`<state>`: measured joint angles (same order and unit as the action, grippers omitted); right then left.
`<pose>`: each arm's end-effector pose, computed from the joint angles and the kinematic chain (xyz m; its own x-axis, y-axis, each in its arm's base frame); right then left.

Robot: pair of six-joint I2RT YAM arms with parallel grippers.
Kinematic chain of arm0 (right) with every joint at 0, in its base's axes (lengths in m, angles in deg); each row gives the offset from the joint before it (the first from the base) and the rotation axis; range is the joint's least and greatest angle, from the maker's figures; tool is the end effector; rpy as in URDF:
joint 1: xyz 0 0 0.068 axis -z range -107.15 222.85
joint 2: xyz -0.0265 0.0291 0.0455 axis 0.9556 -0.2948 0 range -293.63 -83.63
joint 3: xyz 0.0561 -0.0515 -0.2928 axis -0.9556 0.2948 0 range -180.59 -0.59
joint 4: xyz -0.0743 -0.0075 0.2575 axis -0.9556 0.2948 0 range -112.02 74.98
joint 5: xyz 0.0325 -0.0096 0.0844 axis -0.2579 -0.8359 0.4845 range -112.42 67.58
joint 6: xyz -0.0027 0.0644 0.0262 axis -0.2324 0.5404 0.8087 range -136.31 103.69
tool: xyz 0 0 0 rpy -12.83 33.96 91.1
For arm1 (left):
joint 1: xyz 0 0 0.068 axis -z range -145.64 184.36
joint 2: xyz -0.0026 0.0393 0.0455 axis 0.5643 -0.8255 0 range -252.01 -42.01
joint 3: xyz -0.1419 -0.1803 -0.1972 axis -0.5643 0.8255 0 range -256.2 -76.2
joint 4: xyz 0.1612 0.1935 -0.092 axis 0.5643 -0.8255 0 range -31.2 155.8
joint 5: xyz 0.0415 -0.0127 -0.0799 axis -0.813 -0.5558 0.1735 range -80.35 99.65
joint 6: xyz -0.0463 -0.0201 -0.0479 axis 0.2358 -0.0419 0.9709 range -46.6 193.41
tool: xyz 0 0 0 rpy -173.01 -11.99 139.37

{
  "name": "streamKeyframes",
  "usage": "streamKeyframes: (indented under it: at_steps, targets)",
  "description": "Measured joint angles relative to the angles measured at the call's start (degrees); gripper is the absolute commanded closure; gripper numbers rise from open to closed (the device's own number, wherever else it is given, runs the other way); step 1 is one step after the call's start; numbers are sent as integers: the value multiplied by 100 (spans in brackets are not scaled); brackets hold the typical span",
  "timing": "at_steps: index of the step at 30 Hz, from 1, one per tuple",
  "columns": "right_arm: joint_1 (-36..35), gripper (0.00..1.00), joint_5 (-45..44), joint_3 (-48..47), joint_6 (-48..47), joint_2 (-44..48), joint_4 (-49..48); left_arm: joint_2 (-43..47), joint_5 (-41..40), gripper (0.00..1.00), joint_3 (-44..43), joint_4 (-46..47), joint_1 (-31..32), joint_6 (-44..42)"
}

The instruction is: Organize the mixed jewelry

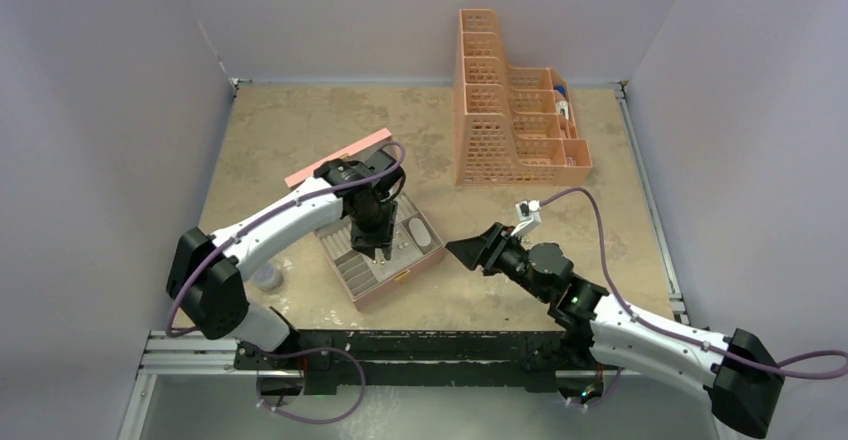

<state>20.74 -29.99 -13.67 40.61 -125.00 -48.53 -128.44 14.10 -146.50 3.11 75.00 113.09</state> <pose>0.1161 0.1370 0.2377 -0.5981 0.5839 -0.5490 -0.3670 0.4094 0.8353 0.2141 -0.1895 0.2673 -0.9948 0.0149 -0.1007 0.0332 0.9827 -0.1823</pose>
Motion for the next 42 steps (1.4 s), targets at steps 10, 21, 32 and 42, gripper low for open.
streamKeyframes:
  at_steps: [10,21,32,42]
  targets:
    - [0,41,-1080,-979,-37,-339,1541,1196,26,45,520,595,0,17]
    - [44,45,-2518,-2245,531,-2013,4019,3462,37,37,1615,2260,0,-249]
    - [332,45,-2529,-2789,173,-3526,4437,4612,273,39,2190,3228,0,-332]
    - [763,58,-2280,-2992,-549,-4096,4264,4509,278,40,2518,3547,0,-280]
